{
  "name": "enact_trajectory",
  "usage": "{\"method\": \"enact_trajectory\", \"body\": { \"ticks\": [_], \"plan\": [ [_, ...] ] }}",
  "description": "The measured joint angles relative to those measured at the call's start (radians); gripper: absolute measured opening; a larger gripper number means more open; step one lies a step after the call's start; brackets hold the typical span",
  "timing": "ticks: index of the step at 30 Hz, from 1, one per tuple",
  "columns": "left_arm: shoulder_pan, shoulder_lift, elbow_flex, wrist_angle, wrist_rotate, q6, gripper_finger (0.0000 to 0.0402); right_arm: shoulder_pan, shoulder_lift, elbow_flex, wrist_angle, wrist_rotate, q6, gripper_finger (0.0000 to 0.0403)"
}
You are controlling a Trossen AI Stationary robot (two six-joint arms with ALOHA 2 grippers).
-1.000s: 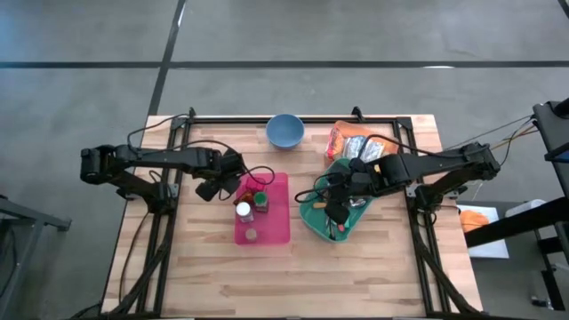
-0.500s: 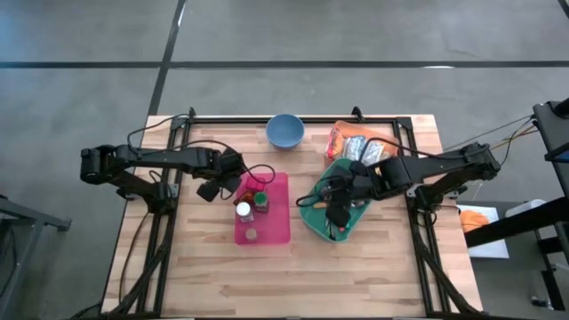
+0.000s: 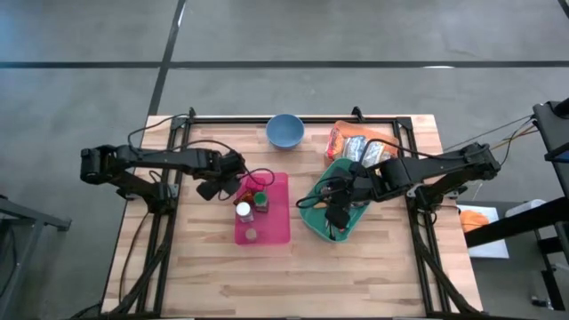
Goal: Pick & Place Food Item
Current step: Put the black spice can into the red bin
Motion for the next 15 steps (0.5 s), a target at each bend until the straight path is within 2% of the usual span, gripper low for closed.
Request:
{"method": "enact_trajectory", "body": {
  "ticks": [4, 15],
  "plan": [
    [0.0, 0.0, -0.025, -0.001, -0.003, 0.112, 0.028, 0.0, 0.002, -0.001, 0.01, 0.0, 0.0, 0.022],
    [0.0, 0.0, -0.044, -0.012, -0.016, 0.036, 0.028, 0.027, 0.003, -0.001, 0.013, 0.001, 0.032, 0.022]
  ]
}}
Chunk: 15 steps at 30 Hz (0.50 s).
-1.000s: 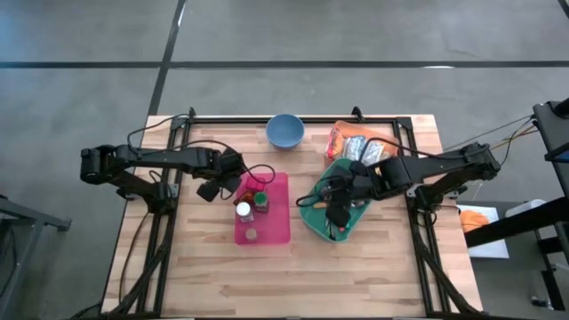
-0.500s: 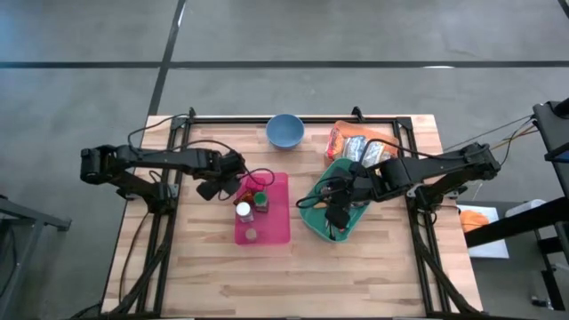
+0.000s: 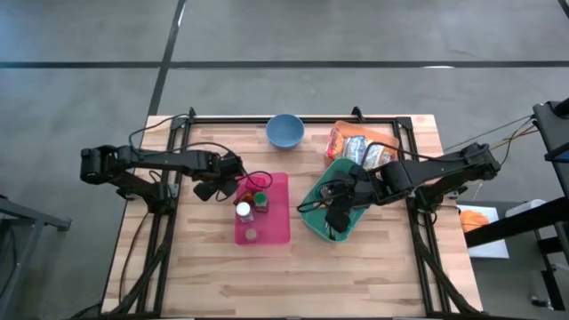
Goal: Pick & Place Food Item
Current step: Put the black spice can into the red bin
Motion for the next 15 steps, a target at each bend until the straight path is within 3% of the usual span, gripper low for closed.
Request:
{"method": "enact_trajectory", "body": {
  "ticks": [4, 15],
  "plan": [
    [-0.001, -0.002, 0.001, 0.03, -0.084, 0.028, 0.028, 0.006, 0.0, 0.0, 0.0, 0.0, 0.016, 0.022],
    [0.0, -0.002, 0.001, 0.034, -0.131, 0.041, 0.0297, 0.006, 0.0, 0.0, 0.0, 0.001, 0.02, 0.022]
  ]
}}
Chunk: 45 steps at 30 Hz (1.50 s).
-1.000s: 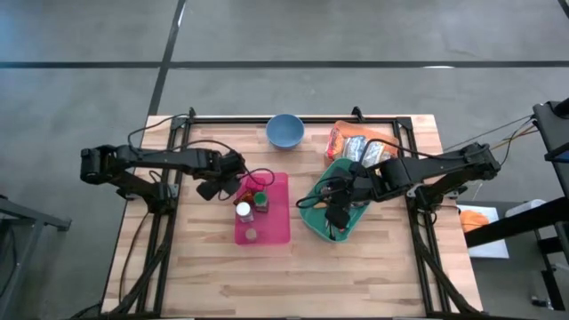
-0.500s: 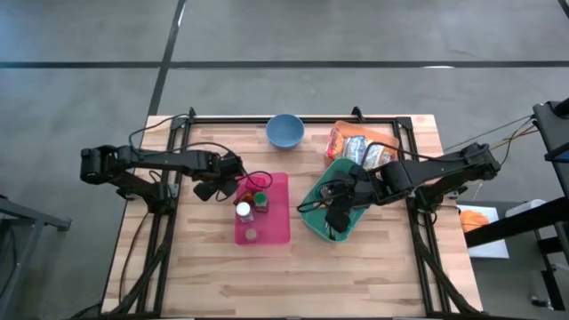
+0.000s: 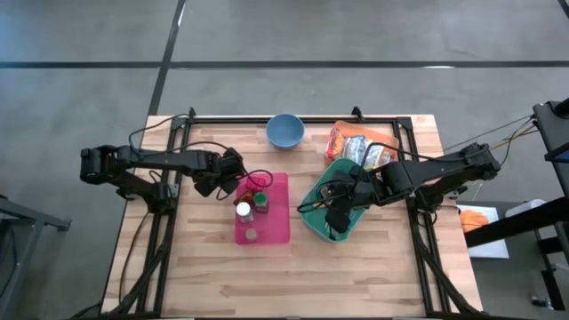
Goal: Pick & Place Food Item
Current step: Put the black spice can into the red bin
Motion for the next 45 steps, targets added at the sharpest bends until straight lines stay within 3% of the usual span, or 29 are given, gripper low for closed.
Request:
{"method": "enact_trajectory", "body": {
  "ticks": [9, 16, 24, 30, 45],
  "plan": [
    [0.0, 0.0, 0.0, 0.03, -0.002, 0.017, 0.0394, 0.0, 0.0, 0.0, 0.0, 0.002, -0.003, 0.022],
    [0.0, 0.0, 0.0, 0.113, 0.004, -0.029, 0.0368, 0.0, 0.0, 0.0, 0.0, 0.002, -0.003, 0.022],
    [0.013, 0.0, 0.0, 0.183, -0.007, -0.146, 0.0364, 0.0, 0.0, 0.0, 0.0, 0.0, 0.0, 0.022],
    [0.038, 0.0, 0.0, 0.18, -0.057, -0.149, 0.0364, 0.0, 0.0, 0.0, 0.0, -0.001, 0.0, 0.0219],
    [0.106, 0.016, -0.001, 0.183, -0.022, -0.146, 0.0364, 0.0, 0.0, 0.0, 0.001, -0.001, 0.0, 0.022]
  ]
}}
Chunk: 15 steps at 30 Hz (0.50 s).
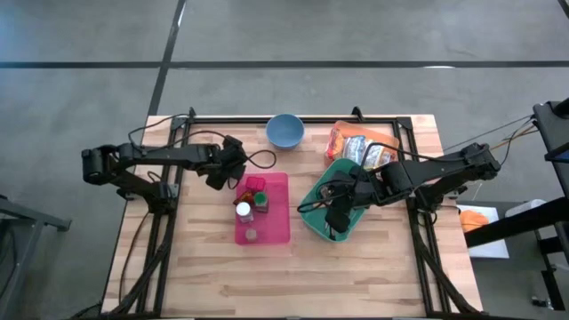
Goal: Pick & Place Food Item
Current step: Put the black spice can into the red bin
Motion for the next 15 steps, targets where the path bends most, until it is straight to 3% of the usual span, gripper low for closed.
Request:
{"method": "enact_trajectory", "body": {
  "ticks": [15],
  "plan": [
    [0.02, 0.005, 0.0, 0.041, -0.004, 0.085, 0.0364, 0.002, 0.0, 0.0, 0.011, 0.0, 0.025, 0.022]
  ]
}}
